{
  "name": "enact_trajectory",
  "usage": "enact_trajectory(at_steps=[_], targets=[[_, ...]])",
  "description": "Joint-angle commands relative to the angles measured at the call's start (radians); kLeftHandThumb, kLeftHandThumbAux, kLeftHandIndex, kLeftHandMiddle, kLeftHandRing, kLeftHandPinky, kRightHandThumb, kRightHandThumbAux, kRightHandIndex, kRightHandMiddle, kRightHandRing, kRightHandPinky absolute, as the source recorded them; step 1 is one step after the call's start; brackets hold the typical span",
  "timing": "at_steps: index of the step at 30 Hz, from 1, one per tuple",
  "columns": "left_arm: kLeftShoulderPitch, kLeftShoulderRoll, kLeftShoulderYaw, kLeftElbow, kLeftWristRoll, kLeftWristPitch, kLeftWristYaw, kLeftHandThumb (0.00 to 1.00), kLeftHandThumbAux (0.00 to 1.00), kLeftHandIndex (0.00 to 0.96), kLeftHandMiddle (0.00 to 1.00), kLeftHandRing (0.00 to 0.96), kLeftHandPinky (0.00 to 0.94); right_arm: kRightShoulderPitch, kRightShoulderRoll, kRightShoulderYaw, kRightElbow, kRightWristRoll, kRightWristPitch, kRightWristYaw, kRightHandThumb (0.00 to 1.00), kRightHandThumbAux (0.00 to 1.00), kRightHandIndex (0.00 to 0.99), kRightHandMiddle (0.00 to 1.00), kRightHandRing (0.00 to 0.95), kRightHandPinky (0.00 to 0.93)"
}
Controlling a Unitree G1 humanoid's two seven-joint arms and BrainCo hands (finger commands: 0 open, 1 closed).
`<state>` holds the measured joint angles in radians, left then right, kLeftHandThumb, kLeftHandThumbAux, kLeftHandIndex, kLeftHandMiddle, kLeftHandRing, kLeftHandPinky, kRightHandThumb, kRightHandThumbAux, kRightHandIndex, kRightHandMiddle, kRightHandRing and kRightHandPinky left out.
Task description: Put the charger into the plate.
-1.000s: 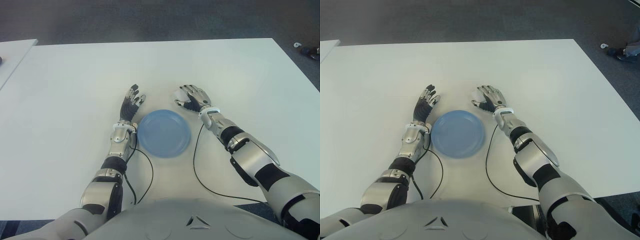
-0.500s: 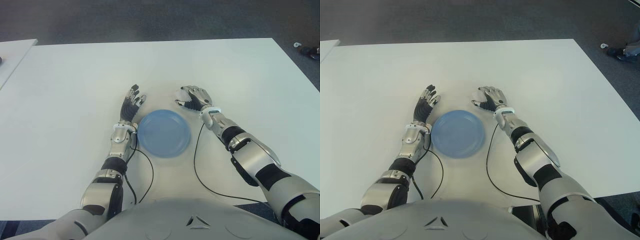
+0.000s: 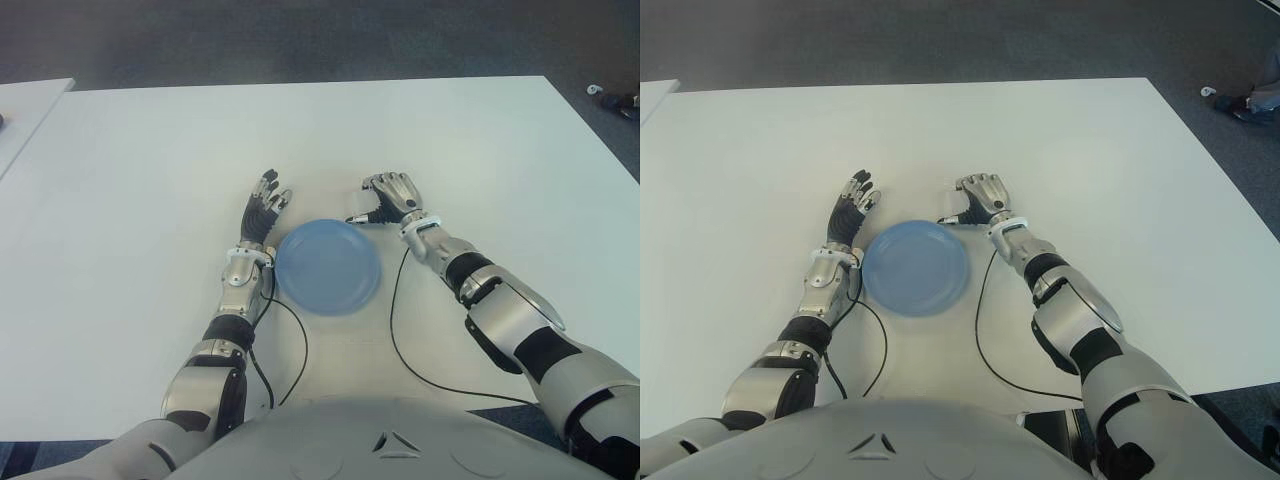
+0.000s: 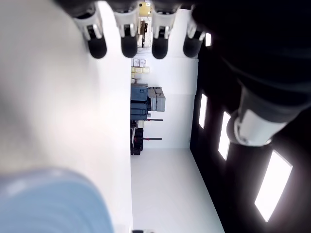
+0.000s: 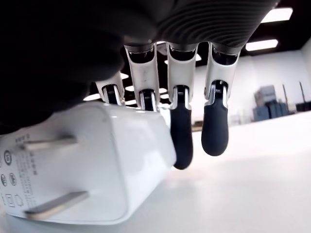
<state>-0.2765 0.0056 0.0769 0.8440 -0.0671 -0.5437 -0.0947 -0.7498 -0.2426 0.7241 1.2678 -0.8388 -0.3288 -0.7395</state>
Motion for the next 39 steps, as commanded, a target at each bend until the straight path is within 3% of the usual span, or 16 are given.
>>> enact_trajectory(at_steps=[1, 18, 39], targets=[[0.031, -0.007, 0.004, 0.035, -0.005, 0.021, -0.015, 0.000, 0.545, 0.096, 0.096, 0.076, 0.106, 0.025, -0.010, 0.019, 0.015, -0.029, -0.026, -0.041, 0.729, 0.696, 0.443, 0.845, 0.850, 0.888], [0.023, -0.002, 0.007, 0.045, -0.010, 0.016, -0.026, 0.000, 0.535, 0.118, 0.125, 0.099, 0.108, 0.004, -0.028, 0.060, 0.028, -0.086, -0.048, -0.118, 0.736, 0.710, 0.440, 0.888, 0.890, 0.895], [0.021, 0.002, 0.006, 0.050, -0.012, 0.015, -0.047, 0.000, 0.518, 0.140, 0.138, 0.108, 0.113, -0.005, -0.042, 0.074, 0.032, -0.099, -0.077, -0.131, 0.740, 0.711, 0.439, 0.895, 0.894, 0.896]])
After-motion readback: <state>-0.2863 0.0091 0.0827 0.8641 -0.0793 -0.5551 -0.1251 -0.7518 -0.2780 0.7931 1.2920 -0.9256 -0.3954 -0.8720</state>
